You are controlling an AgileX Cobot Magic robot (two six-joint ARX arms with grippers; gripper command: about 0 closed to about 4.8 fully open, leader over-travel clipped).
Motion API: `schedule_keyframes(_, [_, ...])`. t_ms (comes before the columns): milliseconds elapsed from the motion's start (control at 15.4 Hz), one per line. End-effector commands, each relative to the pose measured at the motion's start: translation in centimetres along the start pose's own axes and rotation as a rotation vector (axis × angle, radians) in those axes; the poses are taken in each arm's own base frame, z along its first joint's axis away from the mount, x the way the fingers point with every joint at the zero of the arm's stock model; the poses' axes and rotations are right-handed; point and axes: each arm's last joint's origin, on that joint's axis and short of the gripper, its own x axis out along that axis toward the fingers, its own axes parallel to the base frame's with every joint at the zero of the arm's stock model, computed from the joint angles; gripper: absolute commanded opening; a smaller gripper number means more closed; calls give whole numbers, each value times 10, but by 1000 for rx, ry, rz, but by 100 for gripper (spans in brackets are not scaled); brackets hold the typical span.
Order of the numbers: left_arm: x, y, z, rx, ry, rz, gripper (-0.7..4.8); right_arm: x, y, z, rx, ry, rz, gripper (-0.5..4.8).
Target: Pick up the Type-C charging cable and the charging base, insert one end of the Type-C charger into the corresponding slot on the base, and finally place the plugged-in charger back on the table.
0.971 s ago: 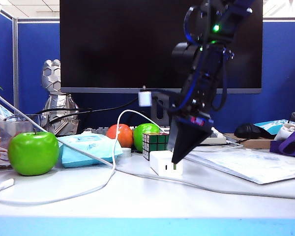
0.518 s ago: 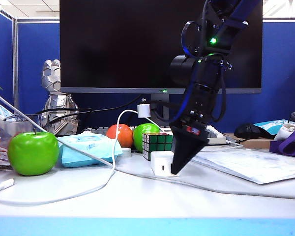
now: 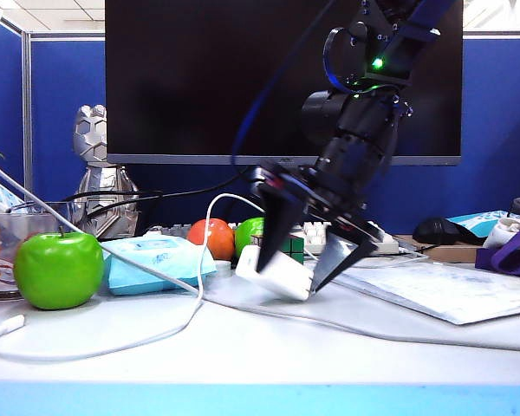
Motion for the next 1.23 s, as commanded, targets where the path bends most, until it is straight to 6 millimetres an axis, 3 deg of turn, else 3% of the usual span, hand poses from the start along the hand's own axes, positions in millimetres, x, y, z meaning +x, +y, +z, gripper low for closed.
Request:
schedule_keyframes(65, [-1,-1,2,-5,-10,-6,-5,-3,4,0,333,4,47,258])
schedule_keyframes(194, [-1,-1,2,-8,-10,-6,-5,-3,4,4,257,-35,57,453])
schedule_keyframes(259, [-1,-1,2,-8,-10,-6,-5,-3,5,5,254,-40,58,472])
schedule_keyframes(453, [-1,-1,2,-8,-10,-6,-5,-4,5,8,171,-65,78,479])
schedule_keyframes(648, [-1,-1,2,-8,-10,-6,-5,-10,10,8,-89,-85,140,479])
schedule_keyframes(907, [-1,-1,2,-8,-10,-6,-5,-25,17,7,-155,-118,136,479])
schedule_keyframes(1036, [-1,-1,2,-8,-10,-6,-5,-38,24,7,-409,-172,111,479])
schedule_keyframes(1230, [-1,-1,2,-8,-10,-6,-5,-39,26,6,-730,-191,85,479])
